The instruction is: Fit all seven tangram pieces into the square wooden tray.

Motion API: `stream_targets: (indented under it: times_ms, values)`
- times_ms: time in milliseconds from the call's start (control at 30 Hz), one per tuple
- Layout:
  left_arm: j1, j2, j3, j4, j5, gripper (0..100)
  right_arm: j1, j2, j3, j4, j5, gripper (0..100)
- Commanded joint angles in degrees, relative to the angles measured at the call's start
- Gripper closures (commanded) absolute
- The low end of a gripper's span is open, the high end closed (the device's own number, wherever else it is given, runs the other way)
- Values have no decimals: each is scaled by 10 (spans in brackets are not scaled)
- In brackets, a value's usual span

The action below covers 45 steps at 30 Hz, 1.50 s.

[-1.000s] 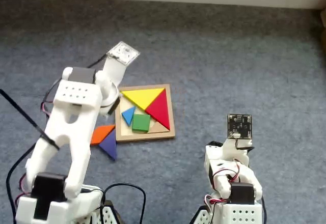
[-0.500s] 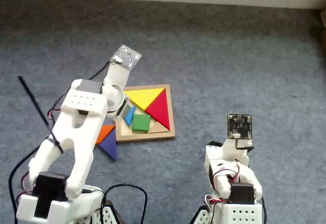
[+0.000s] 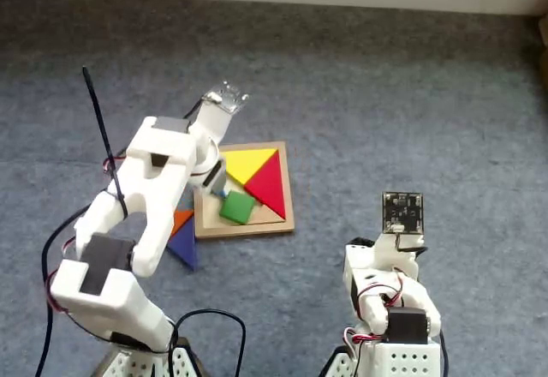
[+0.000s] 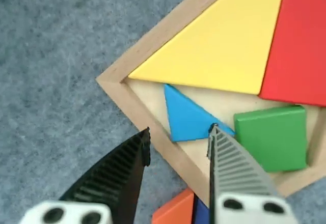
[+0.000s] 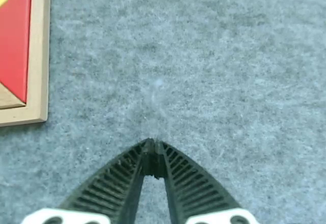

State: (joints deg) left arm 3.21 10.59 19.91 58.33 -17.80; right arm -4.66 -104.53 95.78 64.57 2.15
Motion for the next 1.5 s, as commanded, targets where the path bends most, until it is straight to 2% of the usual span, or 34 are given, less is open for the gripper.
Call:
stream_targets:
  times_ms: [0,167,833,1000,1067,1133,1467]
  values:
    - [25,22,-35,6,-17,803,8,-6,81,-7,-2,981]
    - [43,75,-87,51,-19,805,8,-6,81,-7,-2,981]
    - [44,321,-444,306,-20,807,8,-6,81,-7,-2,981]
    - [65,344,-496,340,-17,807,8,-6,81,-7,-2,981]
    - [79,351,-507,349,6,807,8,-6,81,-7,-2,981]
    - [87,360,-509,353,29,804,8,-6,81,-7,-2,981]
    - [90,380,-511,360,40,808,8,-6,81,-7,-2,981]
